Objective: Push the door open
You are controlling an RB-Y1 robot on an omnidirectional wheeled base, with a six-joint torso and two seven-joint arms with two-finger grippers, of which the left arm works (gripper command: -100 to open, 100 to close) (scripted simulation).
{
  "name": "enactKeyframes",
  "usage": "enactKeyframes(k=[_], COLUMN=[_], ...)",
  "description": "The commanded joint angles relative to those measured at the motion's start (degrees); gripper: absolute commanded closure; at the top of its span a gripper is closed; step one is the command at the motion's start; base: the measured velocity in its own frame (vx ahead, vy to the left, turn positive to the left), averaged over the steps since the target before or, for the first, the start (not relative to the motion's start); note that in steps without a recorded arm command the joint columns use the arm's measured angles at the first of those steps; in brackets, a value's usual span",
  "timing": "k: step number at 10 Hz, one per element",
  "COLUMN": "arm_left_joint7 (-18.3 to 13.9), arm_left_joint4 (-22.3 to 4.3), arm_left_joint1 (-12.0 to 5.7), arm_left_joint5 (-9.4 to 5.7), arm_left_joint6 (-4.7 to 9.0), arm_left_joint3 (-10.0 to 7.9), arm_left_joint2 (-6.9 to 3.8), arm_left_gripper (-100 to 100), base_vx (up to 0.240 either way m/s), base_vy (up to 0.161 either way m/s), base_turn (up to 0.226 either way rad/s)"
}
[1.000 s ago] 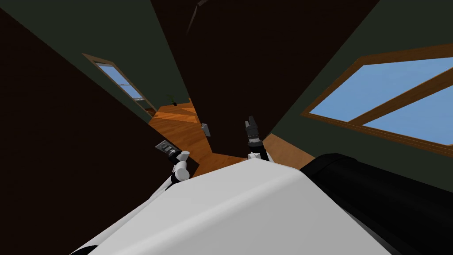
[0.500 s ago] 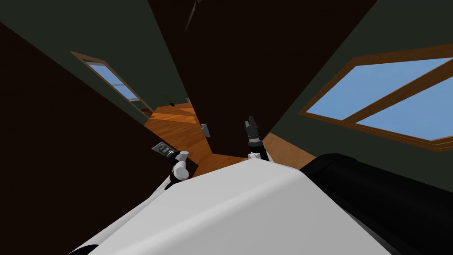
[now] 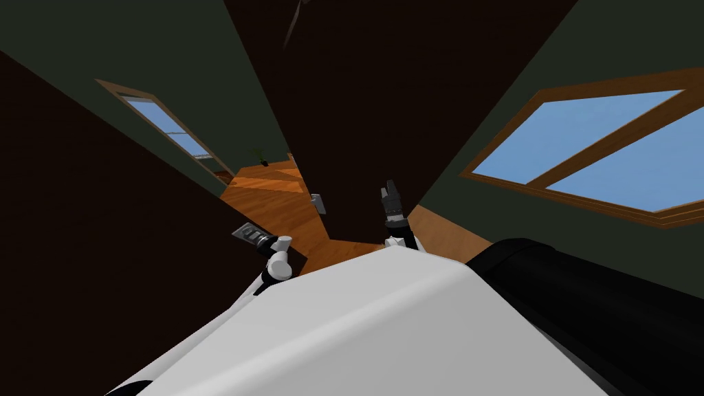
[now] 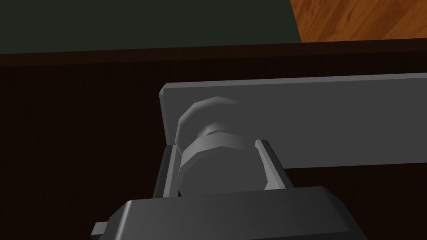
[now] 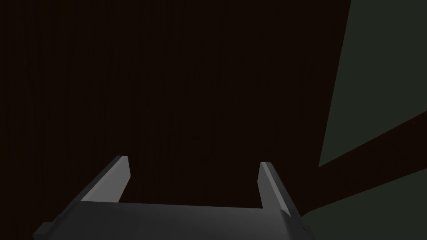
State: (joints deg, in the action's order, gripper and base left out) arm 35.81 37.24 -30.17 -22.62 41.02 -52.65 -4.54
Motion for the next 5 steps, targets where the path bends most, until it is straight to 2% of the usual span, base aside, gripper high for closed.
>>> enactKeyframes(k=[1,3,5], arm_left_joint7=[2.2,2.2,2.2], arm_left_joint4=[1.1,1.1,1.1], arm_left_joint1=[-0.36,-0.36,-0.36], arm_left_joint5=[-1.09,-1.09,-1.09], arm_left_joint6=[1.41,1.41,1.41], arm_left_joint3=[-2.86,-3.15,-3.15], arm_left_joint2=[-0.93,-0.93,-0.93], arm_left_gripper=[100,100,100], base_vx=[0.026,0.033,0.012], base_vy=[0.094,0.05,-0.003], base_turn=[-0.234,-0.023,0.013])
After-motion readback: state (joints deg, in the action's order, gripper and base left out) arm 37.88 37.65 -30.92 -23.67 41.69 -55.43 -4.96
